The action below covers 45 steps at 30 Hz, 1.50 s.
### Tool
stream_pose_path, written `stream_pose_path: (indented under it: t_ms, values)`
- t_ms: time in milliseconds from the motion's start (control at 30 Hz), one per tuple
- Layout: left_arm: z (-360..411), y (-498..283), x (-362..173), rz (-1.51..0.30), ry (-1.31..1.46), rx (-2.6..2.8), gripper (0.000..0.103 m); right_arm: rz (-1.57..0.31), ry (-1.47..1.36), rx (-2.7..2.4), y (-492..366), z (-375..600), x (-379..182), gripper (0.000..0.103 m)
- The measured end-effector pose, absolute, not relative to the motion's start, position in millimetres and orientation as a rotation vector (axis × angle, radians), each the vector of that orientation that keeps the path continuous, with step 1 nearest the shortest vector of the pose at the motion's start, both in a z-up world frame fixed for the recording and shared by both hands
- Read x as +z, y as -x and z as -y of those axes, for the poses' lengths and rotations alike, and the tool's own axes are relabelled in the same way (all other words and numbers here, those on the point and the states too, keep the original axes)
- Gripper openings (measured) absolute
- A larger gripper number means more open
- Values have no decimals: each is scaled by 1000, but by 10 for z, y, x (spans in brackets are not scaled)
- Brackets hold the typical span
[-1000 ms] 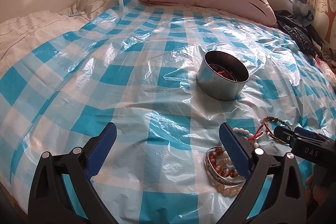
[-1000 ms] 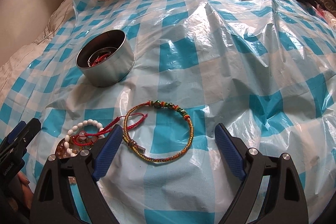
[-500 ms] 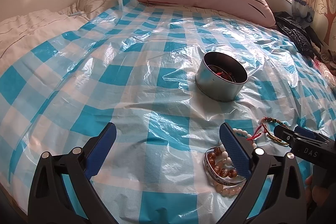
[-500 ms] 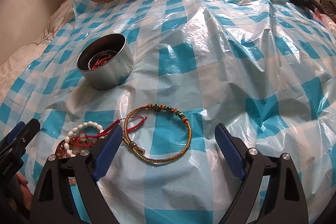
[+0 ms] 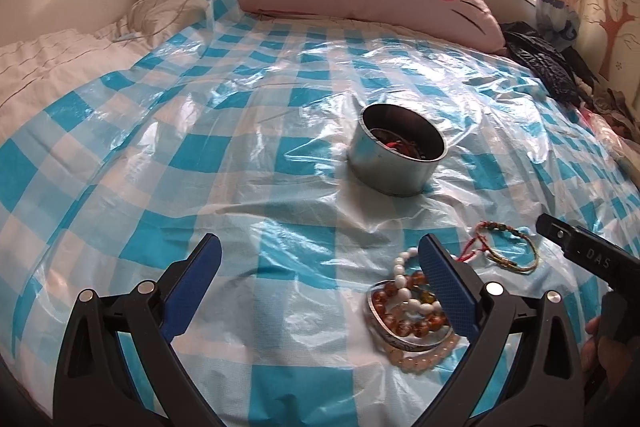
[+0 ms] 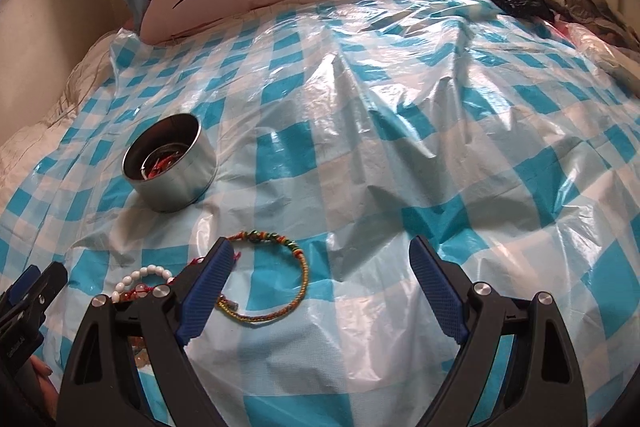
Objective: Organize jewelry
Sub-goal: 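Move the left tool to the red cord bracelet while right tool approaches the green-gold beaded bracelet, then grasp the red cord bracelet with left tool while right tool grasps the green-gold beaded bracelet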
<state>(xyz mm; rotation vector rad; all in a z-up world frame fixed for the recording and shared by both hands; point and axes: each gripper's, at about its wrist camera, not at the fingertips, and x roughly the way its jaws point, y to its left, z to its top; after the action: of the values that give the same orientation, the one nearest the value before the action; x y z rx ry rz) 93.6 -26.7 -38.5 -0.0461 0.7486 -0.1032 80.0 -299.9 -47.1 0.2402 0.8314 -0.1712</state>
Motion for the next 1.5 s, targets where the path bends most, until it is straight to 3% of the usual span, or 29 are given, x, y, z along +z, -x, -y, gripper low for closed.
stream_pose_path:
  t_ms: [333, 433, 533, 600, 700, 733, 1033, 1333, 1433, 1500]
  values:
    - [1245, -895, -489, -702, -351, -375, 95, -826, -395, -162, -756, 3249, -533, 87]
    - [1345, -990, -560, -750, -375, -421, 85, -831, -429, -149, -758, 3293, -568, 87]
    - [1377, -1115, -602, -803, -353, -457, 63, -839, -453, -139, -765, 3317, -604, 87]
    - [1406, -1225, -674, -865, -344, -480, 32, -837, -459, -136, -764, 3323, -606, 87]
    - [1465, -1283, -800, -921, -377, -520, 8, -838, -461, -133, -764, 3326, -608, 87]
    - [1451, -1279, -787, -916, -368, -524, 4, -838, -459, -133, -764, 3323, -607, 87]
    - [284, -1366, -417, -833, 76, -341, 3, -927, -235, -19, -963, 2843, -637, 88]
    - [-405, -1464, -715, -916, 308, -217, 4, -1015, -119, 81, -1110, 2528, -815, 87]
    - [-392, -1468, -742, -922, 301, -211, 4, -1000, -107, 98, -1105, 2491, -783, 69]
    - [-365, -1448, -741, -922, 289, -207, 4, -989, -118, 101, -1094, 2505, -765, 50]
